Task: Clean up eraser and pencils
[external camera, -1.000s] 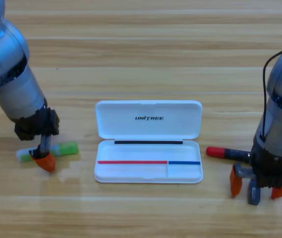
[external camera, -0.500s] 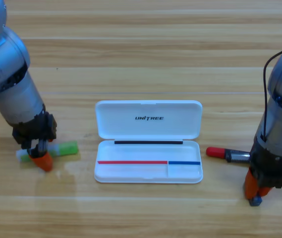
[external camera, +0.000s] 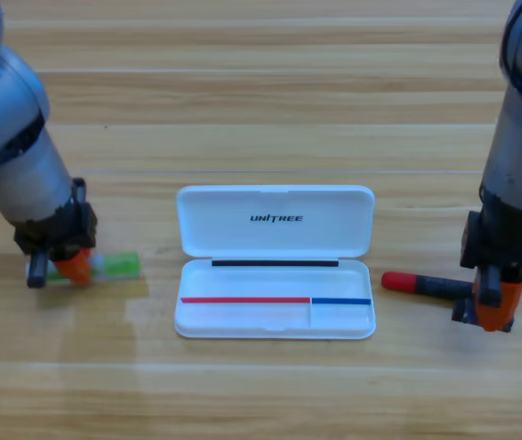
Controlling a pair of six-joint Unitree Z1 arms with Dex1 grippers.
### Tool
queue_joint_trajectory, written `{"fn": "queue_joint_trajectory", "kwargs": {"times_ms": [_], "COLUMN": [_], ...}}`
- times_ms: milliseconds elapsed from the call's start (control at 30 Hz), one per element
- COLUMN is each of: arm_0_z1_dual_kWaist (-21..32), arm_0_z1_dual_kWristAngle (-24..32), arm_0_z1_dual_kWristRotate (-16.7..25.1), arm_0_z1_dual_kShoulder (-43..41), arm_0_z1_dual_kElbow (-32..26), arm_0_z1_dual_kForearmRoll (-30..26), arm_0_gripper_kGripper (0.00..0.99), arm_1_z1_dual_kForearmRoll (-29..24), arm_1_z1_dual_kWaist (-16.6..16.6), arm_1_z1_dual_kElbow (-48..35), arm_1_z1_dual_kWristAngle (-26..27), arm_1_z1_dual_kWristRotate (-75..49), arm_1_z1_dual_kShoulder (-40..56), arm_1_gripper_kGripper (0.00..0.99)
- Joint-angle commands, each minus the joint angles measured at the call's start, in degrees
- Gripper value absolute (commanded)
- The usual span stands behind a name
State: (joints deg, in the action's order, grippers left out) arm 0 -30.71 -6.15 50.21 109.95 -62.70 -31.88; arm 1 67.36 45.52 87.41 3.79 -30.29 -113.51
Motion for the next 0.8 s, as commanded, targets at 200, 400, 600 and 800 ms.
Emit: {"fn": "queue_joint_trajectory", "kwargs": {"times_ms": [200, 400, 600, 800], "arm_0_z1_dual_kWaist": [-2.8, -8.5, -12.4, -14.3], "arm_0_z1_dual_kWristAngle": [-2.4, -2.4, -2.3, -2.4], "arm_0_z1_dual_kWristRotate": [0.0, -1.9, -3.9, -4.8], "arm_0_z1_dual_kShoulder": [-12.5, -13.4, -12.3, -10.5], "arm_0_z1_dual_kElbow": [-9.1, -13.1, -14.7, -16.5], "arm_0_z1_dual_kForearmRoll": [-15.1, -18.7, -18.8, -20.4], "arm_0_gripper_kGripper": [0.000, 0.000, 0.000, 0.000], "arm_1_z1_dual_kForearmRoll": [1.6, 2.2, 3.7, 4.5], "arm_1_z1_dual_kWaist": [1.8, 3.9, 6.2, 7.5], "arm_1_z1_dual_kElbow": [5.8, 11.3, 16.5, 21.8], "arm_1_z1_dual_kWristAngle": [1.2, 1.1, 0.8, 0.3], "arm_1_z1_dual_kWristRotate": [-10.3, -10.8, -10.8, -10.1], "arm_1_z1_dual_kShoulder": [-5.6, -9.4, -13.2, -17.4], "arm_1_gripper_kGripper": [0.000, 0.000, 0.000, 0.000]}}
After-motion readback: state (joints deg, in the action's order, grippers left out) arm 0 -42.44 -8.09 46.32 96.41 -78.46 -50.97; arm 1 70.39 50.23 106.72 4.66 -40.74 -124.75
